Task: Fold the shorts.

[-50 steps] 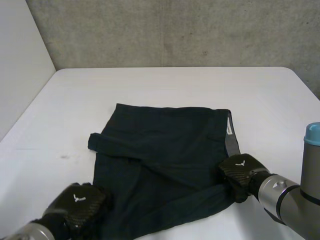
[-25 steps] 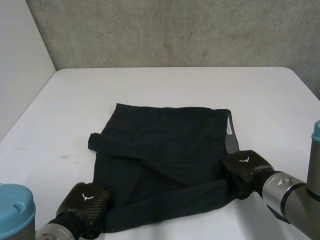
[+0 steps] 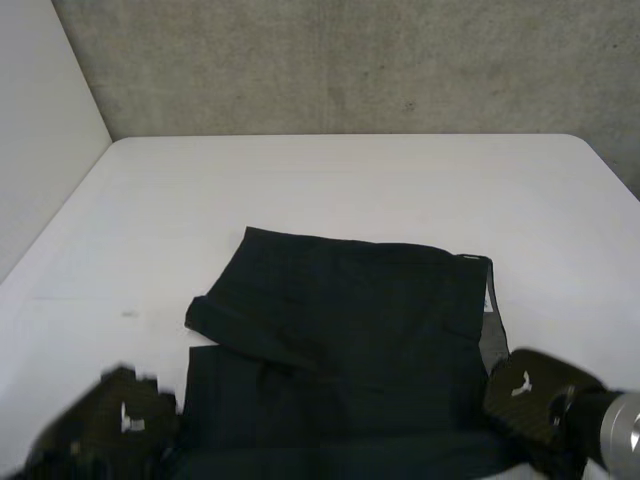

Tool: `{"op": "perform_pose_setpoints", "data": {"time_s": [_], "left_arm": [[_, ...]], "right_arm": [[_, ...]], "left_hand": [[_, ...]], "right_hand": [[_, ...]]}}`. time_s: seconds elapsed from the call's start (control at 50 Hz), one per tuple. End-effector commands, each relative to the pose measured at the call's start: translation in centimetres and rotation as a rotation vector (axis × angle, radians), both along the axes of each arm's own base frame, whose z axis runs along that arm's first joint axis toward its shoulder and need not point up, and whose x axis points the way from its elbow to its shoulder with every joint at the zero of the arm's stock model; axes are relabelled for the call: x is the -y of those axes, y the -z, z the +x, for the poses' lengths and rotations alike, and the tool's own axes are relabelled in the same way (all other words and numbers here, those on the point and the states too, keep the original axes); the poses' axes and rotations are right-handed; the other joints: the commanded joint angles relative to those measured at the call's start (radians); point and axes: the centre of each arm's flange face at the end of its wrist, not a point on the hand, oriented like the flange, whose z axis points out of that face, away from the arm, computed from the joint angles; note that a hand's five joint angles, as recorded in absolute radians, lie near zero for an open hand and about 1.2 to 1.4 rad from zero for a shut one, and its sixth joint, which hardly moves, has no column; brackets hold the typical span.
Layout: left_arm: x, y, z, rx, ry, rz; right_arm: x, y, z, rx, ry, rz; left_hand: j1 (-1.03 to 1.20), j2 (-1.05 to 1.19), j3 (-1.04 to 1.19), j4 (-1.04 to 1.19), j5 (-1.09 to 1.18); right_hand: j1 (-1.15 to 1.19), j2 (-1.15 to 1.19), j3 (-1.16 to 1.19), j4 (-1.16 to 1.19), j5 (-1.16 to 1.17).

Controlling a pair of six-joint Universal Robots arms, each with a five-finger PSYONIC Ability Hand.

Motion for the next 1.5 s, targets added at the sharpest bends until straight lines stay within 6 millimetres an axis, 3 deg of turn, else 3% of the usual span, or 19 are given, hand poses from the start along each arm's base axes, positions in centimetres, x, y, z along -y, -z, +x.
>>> {"op": "perform_pose_setpoints", "data": {"time_s": [0.02,0.12,0.2,0.36,0.58,0.6,0.62,0.64,0.66,0.68,0.8,0.94,1.04,1.18,1.32,1.42,1.5], "left_arm": [[8.4,-0.8,-3.4,-0.106,-0.045,-0.228],[13.2,-1.0,-6.7,-0.184,-0.028,-0.359],[17.1,0.4,-10.1,-0.203,-0.027,-0.418],[23.6,2.7,-14.0,-0.208,-0.117,-0.505],[27.7,6.2,-16.8,-0.251,-0.116,-0.565],[27.7,6.3,-17.0,-0.259,-0.115,-0.568],[27.7,6.4,-17.2,-0.265,-0.112,-0.571],[27.6,6.4,-17.4,-0.27,-0.103,-0.576],[27.5,6.4,-17.6,-0.272,-0.096,-0.577],[27.4,6.4,-17.7,-0.273,-0.09,-0.578],[25.6,6.0,-18.1,-0.272,-0.071,-0.557],[22.6,4.1,-16.0,-0.29,-0.086,-0.495],[18.9,3.6,-13.5,-0.345,-0.114,-0.397],[16.5,5.3,-12.1,-0.376,-0.089,-0.302],[18.4,7.4,-10.9,-0.364,-0.126,-0.309],[20.5,9.2,-9.7,-0.338,-0.18,-0.296],[20.9,9.3,-9.4,-0.333,-0.188,-0.295]], "right_arm": [[5.6,-0.5,1.5,0.217,0.136,0.026],[8.8,0.0,2.2,0.261,0.198,-0.007],[11.1,1.0,3.2,0.268,0.224,-0.057],[16.1,2.3,4.7,0.305,0.317,-0.25],[21.2,5.9,7.1,0.358,0.292,-0.466],[21.5,6.1,7.1,0.356,0.296,-0.482],[21.8,6.2,7.2,0.357,0.302,-0.497],[22.3,6.2,7.1,0.352,0.327,-0.528],[22.4,6.1,7.2,0.353,0.336,-0.542],[22.4,5.9,7.2,0.353,0.347,-0.554],[22.0,2.0,6.9,0.465,0.412,-0.642],[18.5,-1.0,5.8,0.606,0.456,-0.576],[14.9,0.1,4.7,0.567,0.428,-0.423],[11.1,3.0,1.5,0.507,0.463,-0.235],[9.7,5.5,0.9,0.496,0.474,-0.201],[9.9,6.1,0.9,0.506,0.471,-0.226],[10.5,7.2,1.0,0.506,0.472,-0.232]], "left_hand": [[0.273,0.199,0.206,0.197,0.242],[0.273,0.199,0.206,0.197,0.242],[0.273,0.199,0.206,0.197,0.242],[0.273,0.199,0.206,0.197,0.242],[0.273,0.199,0.206,0.197,0.242],[0.273,0.199,0.206,0.197,0.242],[0.273,0.199,0.206,0.197,0.242],[-0.451,-0.524,-0.518,-0.526,-0.481],[-0.836,-0.909,-0.903,-0.911,-0.866],[-0.949,-1.022,-1.016,-1.025,-0.98],[-0.949,-1.022,-1.016,-1.025,-0.98],[-0.949,-1.022,-1.016,-1.025,-0.98],[-0.949,-1.022,-1.016,-1.025,-0.98],[-0.949,-1.022,-1.016,-1.025,-0.98],[-0.949,-1.022,-1.016,-1.025,-0.98],[-0.949,-1.022,-1.016,-1.025,-0.98],[-0.949,-1.022,-1.016,-1.025,-0.98]], "right_hand": [[0.406,0.219,0.207,0.206,0.237],[0.406,0.219,0.207,0.206,0.237],[0.406,0.219,0.207,0.206,0.237],[0.406,0.219,0.207,0.206,0.237],[0.406,0.219,0.207,0.206,0.237],[0.343,0.156,0.144,0.143,0.174],[0.11,-0.077,-0.089,-0.09,-0.059],[-0.473,-0.661,-0.673,-0.673,-0.643],[-0.75,-0.937,-0.949,-0.95,-0.919],[-0.815,-1.003,-1.015,-1.016,-0.985],[-0.815,-1.003,-1.015,-1.016,-0.985],[-0.815,-1.003,-1.015,-1.016,-0.985],[-0.814,-1.002,-1.014,-1.015,-0.984],[-0.565,-0.752,-0.764,-0.765,-0.735],[-0.544,-0.731,-0.743,-0.744,-0.713],[-0.48,-0.667,-0.679,-0.68,-0.649],[-0.386,-0.573,-0.585,-0.586,-0.555]]}}
